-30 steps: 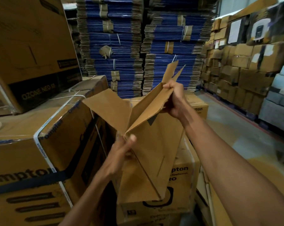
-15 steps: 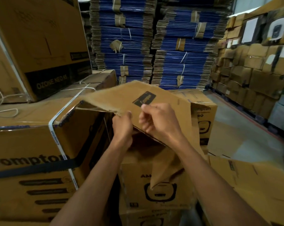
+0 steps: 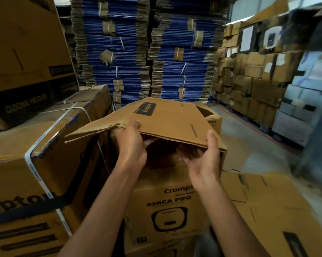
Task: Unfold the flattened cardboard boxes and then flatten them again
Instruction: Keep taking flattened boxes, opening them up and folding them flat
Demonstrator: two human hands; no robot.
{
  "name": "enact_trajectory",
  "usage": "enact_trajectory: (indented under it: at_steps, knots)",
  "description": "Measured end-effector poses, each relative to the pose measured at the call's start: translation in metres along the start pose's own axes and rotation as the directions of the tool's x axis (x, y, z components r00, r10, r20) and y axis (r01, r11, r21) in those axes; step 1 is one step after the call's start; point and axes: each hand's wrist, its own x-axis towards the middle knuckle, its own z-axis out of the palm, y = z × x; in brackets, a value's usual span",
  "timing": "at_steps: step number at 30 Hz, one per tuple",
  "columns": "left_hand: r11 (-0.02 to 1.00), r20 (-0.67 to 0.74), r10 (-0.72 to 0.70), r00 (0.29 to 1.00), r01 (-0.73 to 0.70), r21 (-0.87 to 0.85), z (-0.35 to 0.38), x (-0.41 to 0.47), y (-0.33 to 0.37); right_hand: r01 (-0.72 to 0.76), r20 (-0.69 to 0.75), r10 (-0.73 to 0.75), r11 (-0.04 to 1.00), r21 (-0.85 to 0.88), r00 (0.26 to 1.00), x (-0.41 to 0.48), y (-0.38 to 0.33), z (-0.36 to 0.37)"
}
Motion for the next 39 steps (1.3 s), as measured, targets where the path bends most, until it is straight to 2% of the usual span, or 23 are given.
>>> enact_trajectory:
  at_steps: [4, 10, 18, 24, 29, 33, 36, 39]
  knots:
    - [0.998, 0.039, -0.034, 0.999, 0.036, -0.043, 0.003, -0.015, -0.012, 0.083, -0.084, -0.081, 0.996, 0.021, 0.993, 0.009, -0.014, 0.001]
    - [0.987, 0.142, -0.089, 0.986, 0.107, -0.124, 0.007, -0.03, -0.025, 0.24, -0.067, -0.248, 0.965, -0.103, 0.966, -0.002, -0.047, -0.004]
    - [0.972, 0.25, -0.172, 0.953, 0.204, -0.112, 0.04, -0.068, -0.07, 0.324, -0.154, -0.339, 0.939, -0.114, 0.928, -0.018, -0.094, -0.053]
    - [0.89, 0.406, -0.299, 0.863, 0.406, -0.206, 0.063, -0.113, -0.102, 0.403, -0.172, -0.424, 0.904, -0.142, 0.889, -0.029, -0.158, -0.108]
    - [0.864, 0.465, -0.383, 0.798, 0.488, -0.126, 0.086, -0.157, -0.165, 0.455, -0.165, -0.49, 0.865, -0.211, 0.856, -0.045, -0.219, -0.176]
    - [0.836, 0.495, -0.434, 0.753, 0.541, -0.09, 0.1, -0.199, -0.238, 0.446, -0.188, -0.486, 0.868, -0.219, 0.853, -0.052, -0.265, -0.257]
    - [0.832, 0.468, -0.492, 0.734, 0.555, 0.004, 0.096, -0.227, -0.302, 0.392, -0.244, -0.428, 0.902, -0.181, 0.87, -0.057, -0.283, -0.327]
    - [0.794, 0.356, -0.594, 0.722, 0.596, 0.117, 0.077, -0.251, -0.365, 0.261, -0.384, -0.293, 0.956, -0.133, 0.876, -0.062, -0.283, -0.403]
